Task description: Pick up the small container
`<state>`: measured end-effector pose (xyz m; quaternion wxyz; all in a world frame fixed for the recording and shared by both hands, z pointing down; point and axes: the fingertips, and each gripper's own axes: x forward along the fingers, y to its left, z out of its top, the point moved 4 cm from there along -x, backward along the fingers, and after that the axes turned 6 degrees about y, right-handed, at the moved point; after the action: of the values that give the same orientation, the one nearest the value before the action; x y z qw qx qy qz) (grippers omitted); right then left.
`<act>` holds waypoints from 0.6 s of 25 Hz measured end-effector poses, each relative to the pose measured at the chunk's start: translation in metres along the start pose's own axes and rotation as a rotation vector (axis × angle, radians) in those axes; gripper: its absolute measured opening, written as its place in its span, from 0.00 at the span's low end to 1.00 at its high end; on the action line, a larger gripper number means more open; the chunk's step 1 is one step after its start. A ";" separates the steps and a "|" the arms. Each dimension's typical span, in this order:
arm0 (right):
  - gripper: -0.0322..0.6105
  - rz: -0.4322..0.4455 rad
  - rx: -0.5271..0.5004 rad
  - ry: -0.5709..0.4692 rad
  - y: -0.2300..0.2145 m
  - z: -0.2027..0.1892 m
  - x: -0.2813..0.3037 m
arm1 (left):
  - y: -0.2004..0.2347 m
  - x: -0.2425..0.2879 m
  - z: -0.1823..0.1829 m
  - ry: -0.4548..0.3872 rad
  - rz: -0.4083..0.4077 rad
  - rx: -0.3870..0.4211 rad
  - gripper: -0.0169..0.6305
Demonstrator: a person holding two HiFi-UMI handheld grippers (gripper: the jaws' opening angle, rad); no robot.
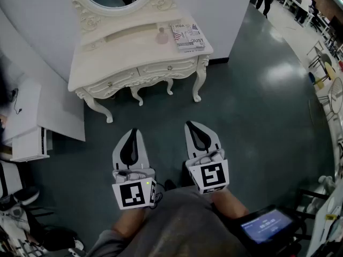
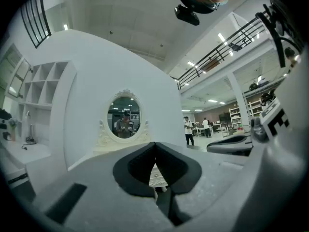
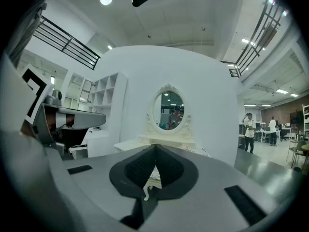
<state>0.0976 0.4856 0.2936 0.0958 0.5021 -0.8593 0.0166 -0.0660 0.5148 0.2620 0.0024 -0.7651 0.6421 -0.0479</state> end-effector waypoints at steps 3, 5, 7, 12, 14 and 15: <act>0.07 0.010 -0.020 0.009 -0.009 -0.003 -0.002 | -0.008 0.004 0.001 0.001 -0.002 0.001 0.05; 0.07 0.010 -0.020 0.011 -0.016 -0.005 -0.001 | -0.014 0.009 -0.001 0.007 -0.005 0.000 0.05; 0.07 0.009 -0.017 0.011 -0.023 -0.007 0.001 | -0.020 0.015 -0.002 0.013 -0.008 0.001 0.05; 0.07 0.020 0.011 -0.012 -0.048 -0.005 0.009 | -0.034 0.038 0.000 0.022 0.001 0.006 0.05; 0.07 0.030 0.019 -0.016 -0.061 -0.004 0.015 | -0.041 0.049 0.003 0.026 0.008 0.010 0.05; 0.07 0.034 0.020 -0.016 -0.067 -0.003 0.017 | -0.045 0.055 0.004 0.026 0.011 0.012 0.05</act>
<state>0.1482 0.4377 0.2952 0.0835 0.4883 -0.8684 0.0227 -0.0122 0.4687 0.2649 -0.0013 -0.7609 0.6460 -0.0618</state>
